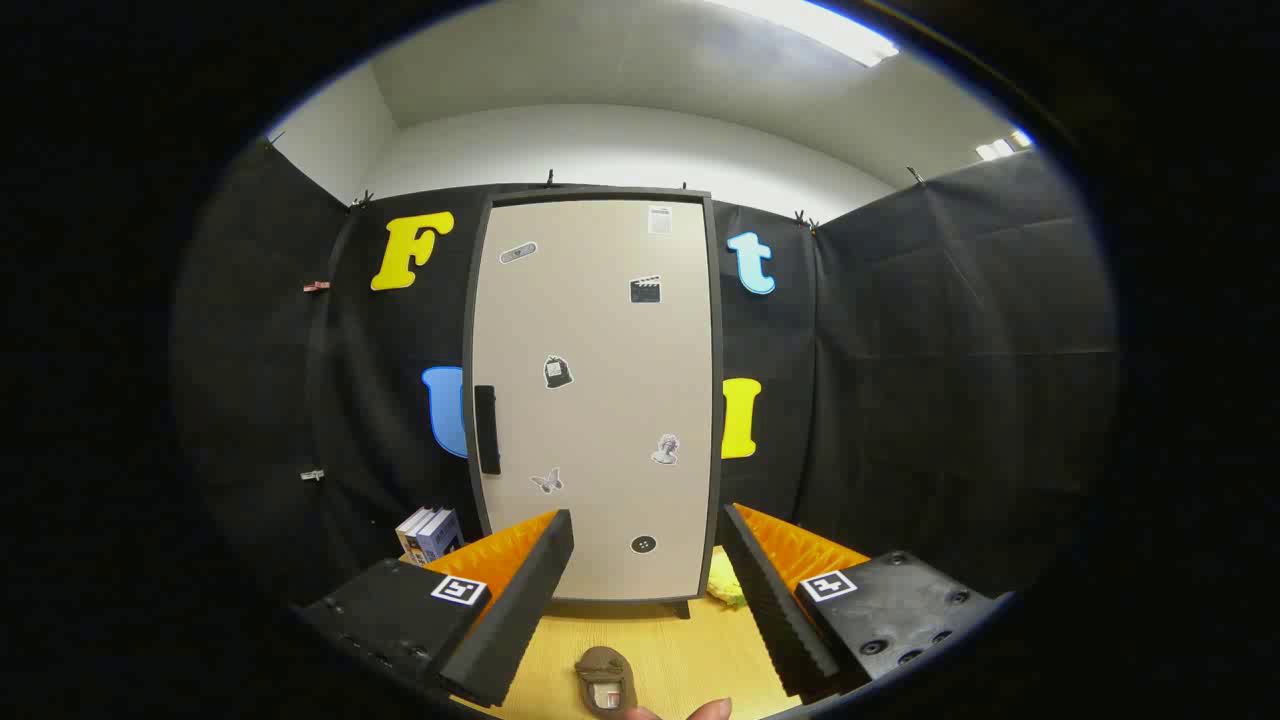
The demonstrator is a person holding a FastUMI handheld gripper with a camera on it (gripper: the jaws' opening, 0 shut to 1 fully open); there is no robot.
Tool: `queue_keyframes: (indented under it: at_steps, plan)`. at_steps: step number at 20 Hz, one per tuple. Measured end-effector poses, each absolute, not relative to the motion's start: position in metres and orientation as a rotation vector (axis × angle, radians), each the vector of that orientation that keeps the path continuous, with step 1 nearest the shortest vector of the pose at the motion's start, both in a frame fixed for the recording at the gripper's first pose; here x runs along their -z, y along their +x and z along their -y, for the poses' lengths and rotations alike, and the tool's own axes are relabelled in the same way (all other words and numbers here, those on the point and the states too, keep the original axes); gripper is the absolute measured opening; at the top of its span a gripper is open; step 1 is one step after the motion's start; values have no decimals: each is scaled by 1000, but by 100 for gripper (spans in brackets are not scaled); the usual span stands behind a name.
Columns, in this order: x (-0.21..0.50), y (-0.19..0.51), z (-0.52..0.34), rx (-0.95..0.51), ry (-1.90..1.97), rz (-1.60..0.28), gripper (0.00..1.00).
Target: Open the shoe cabinet door, grab the shoes and put them into the shoe cabinet, then close the shoe cabinet door.
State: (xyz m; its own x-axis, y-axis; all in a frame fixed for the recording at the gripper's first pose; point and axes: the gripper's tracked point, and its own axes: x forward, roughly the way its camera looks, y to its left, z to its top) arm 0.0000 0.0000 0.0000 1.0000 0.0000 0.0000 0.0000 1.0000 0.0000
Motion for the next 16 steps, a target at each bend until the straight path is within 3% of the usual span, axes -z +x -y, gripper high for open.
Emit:
queue_keyframes:
  at_steps: [16]
  plan:
    - [-2, -1, -12, -27, 1, -12, 98]
